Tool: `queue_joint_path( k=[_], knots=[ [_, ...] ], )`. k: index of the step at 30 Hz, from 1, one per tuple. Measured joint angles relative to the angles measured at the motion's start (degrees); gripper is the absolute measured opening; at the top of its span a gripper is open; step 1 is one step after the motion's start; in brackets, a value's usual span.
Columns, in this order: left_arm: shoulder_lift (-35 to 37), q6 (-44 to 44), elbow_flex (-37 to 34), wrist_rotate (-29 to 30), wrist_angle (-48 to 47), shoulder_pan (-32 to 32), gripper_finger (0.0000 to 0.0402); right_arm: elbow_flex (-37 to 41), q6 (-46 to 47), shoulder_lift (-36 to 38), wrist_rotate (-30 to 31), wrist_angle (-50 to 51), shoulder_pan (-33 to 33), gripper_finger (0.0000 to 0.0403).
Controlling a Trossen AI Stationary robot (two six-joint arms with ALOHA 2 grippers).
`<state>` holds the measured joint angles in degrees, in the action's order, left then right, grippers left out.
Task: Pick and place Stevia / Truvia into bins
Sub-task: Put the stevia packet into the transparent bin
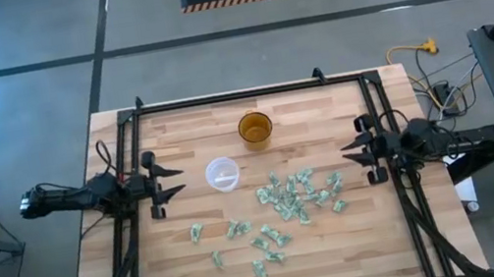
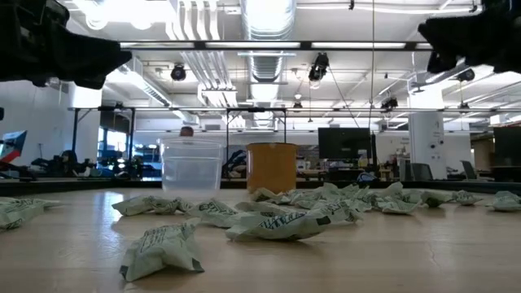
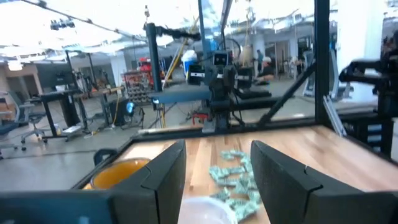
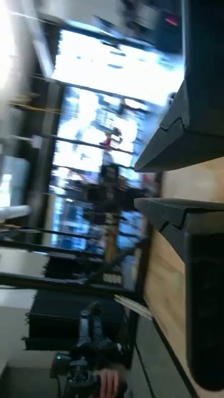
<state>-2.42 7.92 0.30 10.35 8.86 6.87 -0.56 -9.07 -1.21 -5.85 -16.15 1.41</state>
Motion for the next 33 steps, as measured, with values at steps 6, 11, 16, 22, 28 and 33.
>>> queue_joint_path(
  k=[6,11,16,22,28,33],
  knots=[
    [0.2,0.0,1.6,0.2,1.6,0.0,0.0165,0.0,5.3,-0.7,-0.1,0.0,0.0,0.0068],
    [0.2,2.8,1.7,0.4,1.2,0.0,0.0165,0.0,7.2,-1.9,-0.4,-0.2,0.0,0.0068],
    [-1.1,-7.1,1.8,-5.3,-2.8,0.1,0.0165,0.0,5.2,-2.9,-0.5,-2.9,0.0,0.0068],
    [-7.7,-8.8,2.1,-19.0,-4.0,0.9,0.0165,-0.2,7.3,-3.5,-0.6,-4.7,0.0,0.0068],
    [-15.9,-1.7,5.6,-22.5,-4.9,1.2,0.0165,-2.3,1.6,-3.8,-0.6,-5.0,0.0,0.0068],
    [-21.8,1.4,6.2,-25.4,5.2,1.2,0.0165,-5.9,-6.3,-4.9,-0.6,-5.5,0.0,0.0068]
  ],
)
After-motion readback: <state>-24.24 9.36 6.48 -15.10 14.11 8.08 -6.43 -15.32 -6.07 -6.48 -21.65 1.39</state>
